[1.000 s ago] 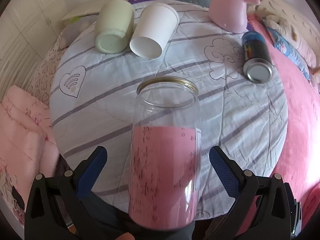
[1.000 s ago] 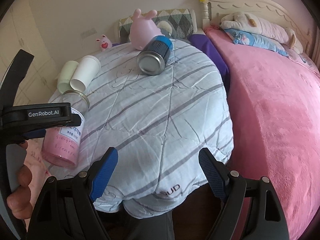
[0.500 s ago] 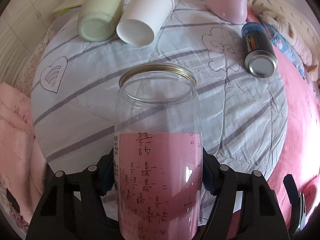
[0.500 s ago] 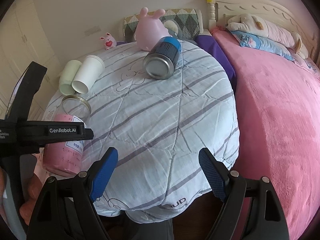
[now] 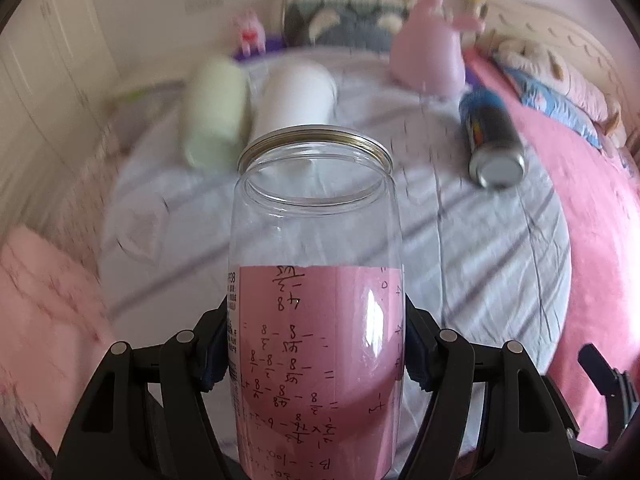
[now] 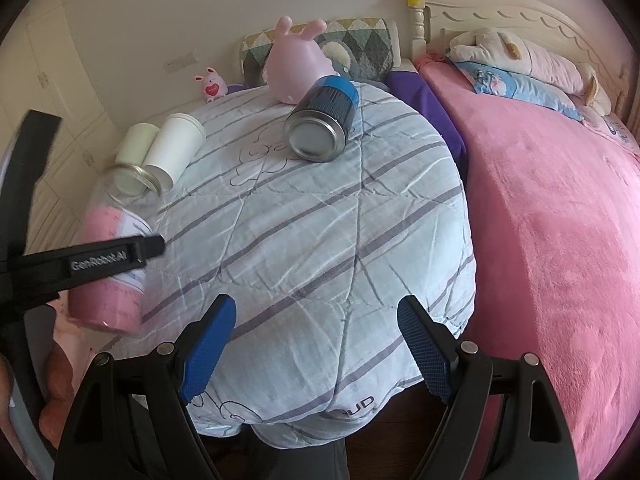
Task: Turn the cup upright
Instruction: 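Rotate the jar with the left gripper so its gold lid points up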
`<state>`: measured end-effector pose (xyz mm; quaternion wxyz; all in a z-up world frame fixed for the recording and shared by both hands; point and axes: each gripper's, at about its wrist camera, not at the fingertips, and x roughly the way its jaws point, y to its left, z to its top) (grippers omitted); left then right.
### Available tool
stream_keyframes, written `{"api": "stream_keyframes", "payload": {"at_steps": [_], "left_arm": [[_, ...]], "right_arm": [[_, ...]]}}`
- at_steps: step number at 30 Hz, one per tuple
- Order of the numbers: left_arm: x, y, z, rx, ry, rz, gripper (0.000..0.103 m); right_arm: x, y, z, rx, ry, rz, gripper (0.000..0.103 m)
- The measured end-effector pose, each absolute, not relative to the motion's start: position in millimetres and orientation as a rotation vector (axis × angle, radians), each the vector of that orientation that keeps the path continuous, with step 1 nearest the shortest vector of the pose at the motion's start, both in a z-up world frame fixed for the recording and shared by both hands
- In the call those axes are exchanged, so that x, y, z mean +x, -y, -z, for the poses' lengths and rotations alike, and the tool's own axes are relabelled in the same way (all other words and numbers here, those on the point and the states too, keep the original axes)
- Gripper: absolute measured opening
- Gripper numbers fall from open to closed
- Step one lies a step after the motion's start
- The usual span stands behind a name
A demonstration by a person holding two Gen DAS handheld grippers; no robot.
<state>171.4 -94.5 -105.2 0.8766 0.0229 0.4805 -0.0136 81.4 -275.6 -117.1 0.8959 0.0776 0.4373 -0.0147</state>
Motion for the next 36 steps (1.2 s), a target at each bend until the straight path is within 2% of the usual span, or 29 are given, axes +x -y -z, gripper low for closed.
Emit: {"api": "stream_keyframes", "payload": {"at_steps": [4,5,9,13,16,22,31,36], "left_arm": [[169,87,93,0.081,-0.799,-0.011,0.070],[164,84,91,0.082,-0.700,-0.020,0.070],[152,80,101,0.097,-0.459,-0.021,0.071],[146,80,125,0.119,-0.450,0.021,0.070],[135,84,119,0.143,-0.394,0.035,0.071],[122,87,138,0.147,-0.460,0.085,0.070],[110,81,131,0.116,-0.395,0.127,0.070],[100,72,145,0.097,-0.433,0.141,0.070]], "right_arm": [[80,271,116,0.152,-0.905,0.038,0.084],[79,269,116,0.149,-0.906,0.041,0.084],[73,263,118,0.133,-0.919,0.055,0.084],[63,256,122,0.106,-0.947,0.073,0.084],[55,252,123,0.085,-0.959,0.089,0.084],[38,241,124,0.061,-0.968,0.114,0.084],[15,222,118,0.030,-0.961,0.142,0.084],[7,216,117,0.020,-0.961,0.159,0.084]]}}
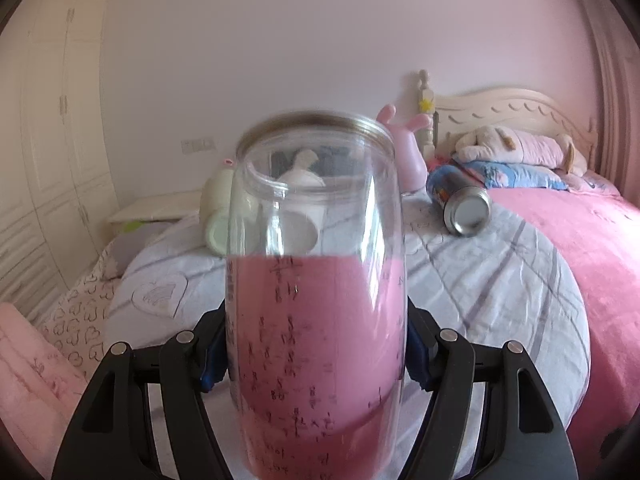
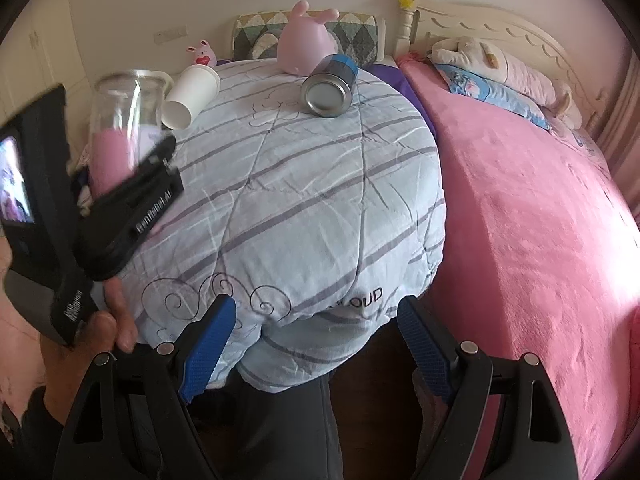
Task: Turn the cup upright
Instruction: 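Rotate the jar with the left gripper so its gold lid points up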
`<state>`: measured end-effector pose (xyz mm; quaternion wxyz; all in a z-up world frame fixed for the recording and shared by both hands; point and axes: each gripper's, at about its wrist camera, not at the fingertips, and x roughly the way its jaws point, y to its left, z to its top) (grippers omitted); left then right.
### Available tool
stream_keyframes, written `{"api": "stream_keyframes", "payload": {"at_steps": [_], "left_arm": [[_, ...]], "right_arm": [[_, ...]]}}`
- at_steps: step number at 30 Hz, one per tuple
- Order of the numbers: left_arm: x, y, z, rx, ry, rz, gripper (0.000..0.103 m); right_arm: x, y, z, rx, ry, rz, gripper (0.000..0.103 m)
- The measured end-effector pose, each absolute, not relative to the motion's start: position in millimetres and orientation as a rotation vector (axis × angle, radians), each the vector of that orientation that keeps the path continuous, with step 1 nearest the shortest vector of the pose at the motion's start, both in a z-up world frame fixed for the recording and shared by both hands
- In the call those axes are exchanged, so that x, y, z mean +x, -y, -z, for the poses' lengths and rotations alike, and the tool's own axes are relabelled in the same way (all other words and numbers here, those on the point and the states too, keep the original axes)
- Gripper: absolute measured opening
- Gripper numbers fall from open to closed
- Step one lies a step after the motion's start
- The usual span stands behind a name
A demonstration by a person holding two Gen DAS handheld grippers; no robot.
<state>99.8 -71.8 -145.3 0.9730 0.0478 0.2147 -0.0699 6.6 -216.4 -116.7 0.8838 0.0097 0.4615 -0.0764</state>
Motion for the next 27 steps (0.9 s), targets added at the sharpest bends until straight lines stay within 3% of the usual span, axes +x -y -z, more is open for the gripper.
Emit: {"api": "stream_keyframes", "payload": {"at_steps": [10,17,27], "left_arm": [[77,65,153,0.101,-0.451,0.149,0.073],[72,61,151,0.103,-0.453,0.154,0.090],[62,65,139,0.145,-0.426,0.167,0.097]], "right_arm": [[-4,206,116,0.003,-0.957,0.152,0.084],[-11,199,115,-0.002,-0.953,0.144,0.084],[-16,195,111,-0.004,-0.938,0.136,0.084]]}}
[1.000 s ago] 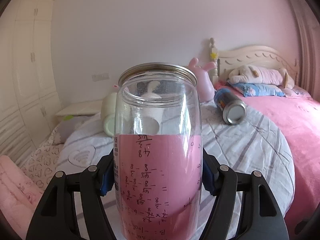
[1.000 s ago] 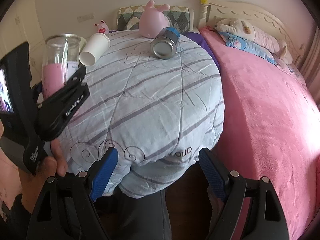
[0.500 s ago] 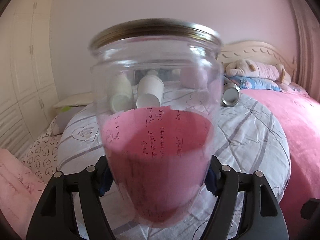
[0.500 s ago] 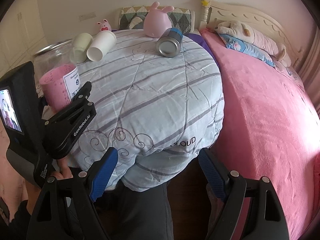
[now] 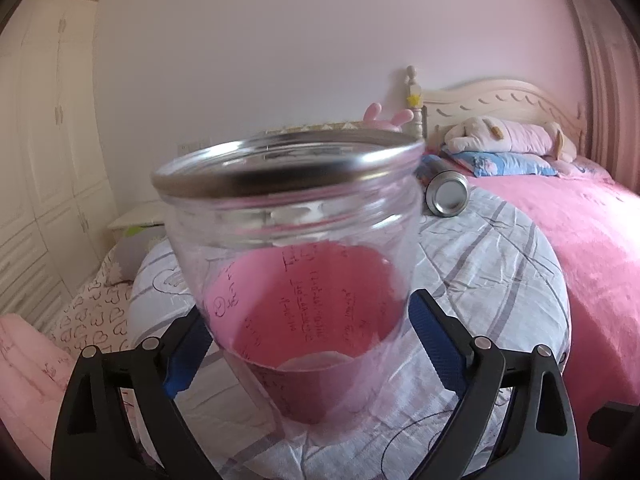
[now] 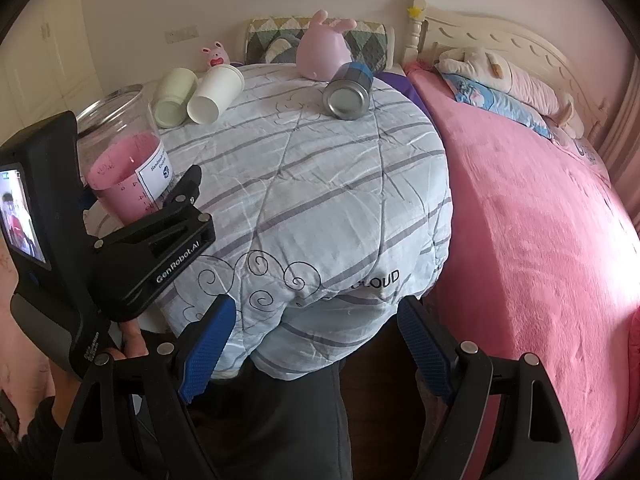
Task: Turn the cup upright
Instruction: 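Rotate the jar with the left gripper so its gold lid points up, then lower the upright jar onto the quilt and open the left gripper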
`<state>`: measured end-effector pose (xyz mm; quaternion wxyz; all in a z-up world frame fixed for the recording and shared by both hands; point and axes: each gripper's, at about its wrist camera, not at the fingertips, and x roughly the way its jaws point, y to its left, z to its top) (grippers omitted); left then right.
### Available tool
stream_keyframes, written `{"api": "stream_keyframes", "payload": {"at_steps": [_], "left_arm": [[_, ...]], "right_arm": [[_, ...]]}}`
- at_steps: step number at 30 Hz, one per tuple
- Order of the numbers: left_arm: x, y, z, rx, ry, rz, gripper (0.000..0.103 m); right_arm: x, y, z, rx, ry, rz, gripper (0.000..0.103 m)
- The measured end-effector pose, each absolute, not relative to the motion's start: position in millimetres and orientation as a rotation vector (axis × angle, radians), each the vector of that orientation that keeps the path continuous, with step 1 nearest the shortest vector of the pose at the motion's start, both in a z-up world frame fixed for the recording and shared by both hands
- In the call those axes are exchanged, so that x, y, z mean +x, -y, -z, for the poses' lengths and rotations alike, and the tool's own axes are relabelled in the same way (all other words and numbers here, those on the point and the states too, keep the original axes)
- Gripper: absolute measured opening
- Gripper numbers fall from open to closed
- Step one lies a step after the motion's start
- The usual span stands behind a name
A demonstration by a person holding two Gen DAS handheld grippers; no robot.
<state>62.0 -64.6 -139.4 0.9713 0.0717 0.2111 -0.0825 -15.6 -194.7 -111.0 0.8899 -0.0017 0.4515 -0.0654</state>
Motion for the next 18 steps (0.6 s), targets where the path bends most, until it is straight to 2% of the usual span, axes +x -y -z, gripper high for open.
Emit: {"api": "stream_keyframes", "payload": {"at_steps": [4,13,18], "left_arm": [[56,61,132,0.145,-0.410,0.156,0.103],[35,51,96,0.143,-0.391,0.157,0.103],[18,43,63,0.111,-0.477,0.186,0.103]], "right_arm": [[-17,194,109,0.001,-0.928,0.133,0.084],[-28,198,91,0.033,-0.851,0.130,0.084],[-38,202,71,0.061,-0.765,0.140,0.084]]}}
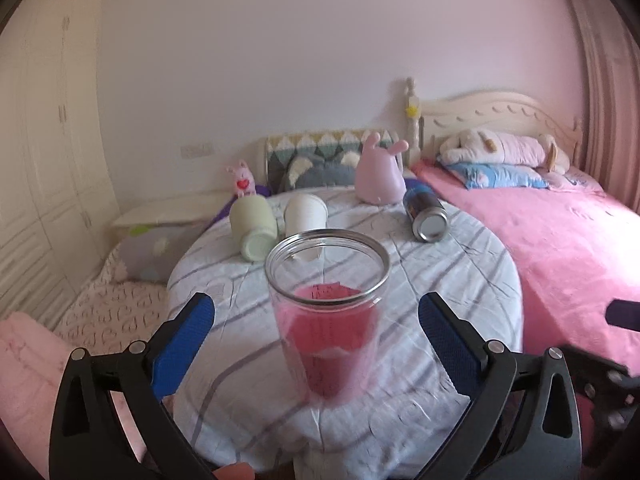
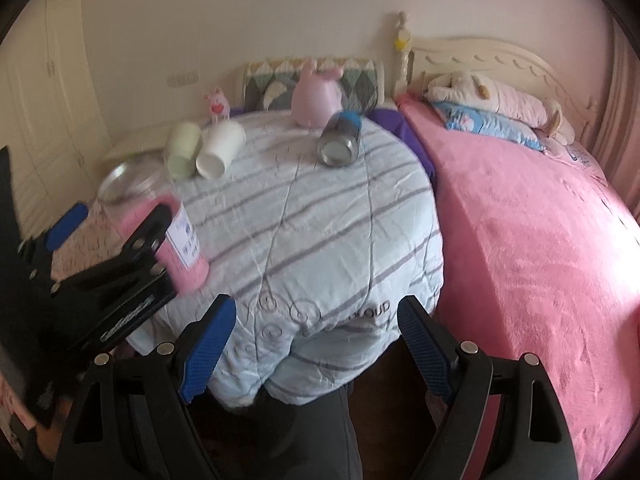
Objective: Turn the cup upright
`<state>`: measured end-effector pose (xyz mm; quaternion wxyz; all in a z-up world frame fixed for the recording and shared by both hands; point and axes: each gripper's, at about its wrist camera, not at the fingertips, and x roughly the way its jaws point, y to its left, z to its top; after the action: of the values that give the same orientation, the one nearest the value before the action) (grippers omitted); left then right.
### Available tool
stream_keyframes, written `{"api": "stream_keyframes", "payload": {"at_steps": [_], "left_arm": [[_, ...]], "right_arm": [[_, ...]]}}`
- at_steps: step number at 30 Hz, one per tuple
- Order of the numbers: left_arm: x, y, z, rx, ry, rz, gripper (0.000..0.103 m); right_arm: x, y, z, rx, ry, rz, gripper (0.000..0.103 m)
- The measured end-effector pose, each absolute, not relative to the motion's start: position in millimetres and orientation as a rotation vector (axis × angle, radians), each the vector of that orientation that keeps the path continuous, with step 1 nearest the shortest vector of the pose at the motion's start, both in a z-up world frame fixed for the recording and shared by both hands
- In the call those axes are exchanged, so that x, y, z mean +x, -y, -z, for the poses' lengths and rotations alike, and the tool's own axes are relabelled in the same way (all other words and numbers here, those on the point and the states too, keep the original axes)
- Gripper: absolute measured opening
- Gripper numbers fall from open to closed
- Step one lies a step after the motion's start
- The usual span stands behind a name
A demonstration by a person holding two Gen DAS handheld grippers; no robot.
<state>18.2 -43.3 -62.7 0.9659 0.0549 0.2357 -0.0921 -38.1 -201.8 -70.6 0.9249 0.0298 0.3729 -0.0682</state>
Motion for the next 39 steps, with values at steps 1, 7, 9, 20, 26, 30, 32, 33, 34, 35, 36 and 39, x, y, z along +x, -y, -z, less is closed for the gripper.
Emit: {"api": "stream_keyframes", "payload": {"at_steps": [1,7,9,20,26,30,32,33,34,35,36,39], "left_arm": [[13,43,54,0.113,-0.496,0.194,0.103],[-16,36,10,0.160,-0.604,0.106,0.103],[-23,27,4,0.160,-0.658,0.094,0.103],[-72,-20,-14,0.093,-0.713,-0.054,0.103],[-94,-19,-13,0.094,-0.697,-0.065,0.103],[-104,-19,-15,0.097,-0.681,-0.065,0.103],[-106,-19,-15,0.100,-0.677,-0.070,0.103],[-107,-20,-15,0.097,-0.677,-0.071,0.103],[-108,-21,-15,0.094,-0.678,-0.071,0.103],[-109,-23,-16,0.090,-0.678,-0.071,0.103],[-109,-24,-16,0.089,-0.678,-0.071,0.103],[-110,-26,-16,0.078,-0.680,-0.070,0.103]], "right_arm": [[-40,203,66,0.067,-0.748,0.142,0.084],[-50,201,34,0.069,-0.644,0.135,0.084],[-54,198,25,0.062,-0.626,0.125,0.084],[-96,169,1,0.022,-0.551,0.043,0.084],[-114,161,3,0.009,-0.545,0.033,0.084],[-121,161,3,0.007,-0.542,0.038,0.084],[-124,161,3,0.010,-0.540,0.040,0.084],[-125,161,3,0.011,-0.538,0.041,0.084],[-126,162,2,0.011,-0.536,0.042,0.084],[-127,161,2,0.011,-0.535,0.042,0.084],[-127,161,2,0.011,-0.536,0.041,0.084],[-128,161,2,0.007,-0.537,0.037,0.084]]}}
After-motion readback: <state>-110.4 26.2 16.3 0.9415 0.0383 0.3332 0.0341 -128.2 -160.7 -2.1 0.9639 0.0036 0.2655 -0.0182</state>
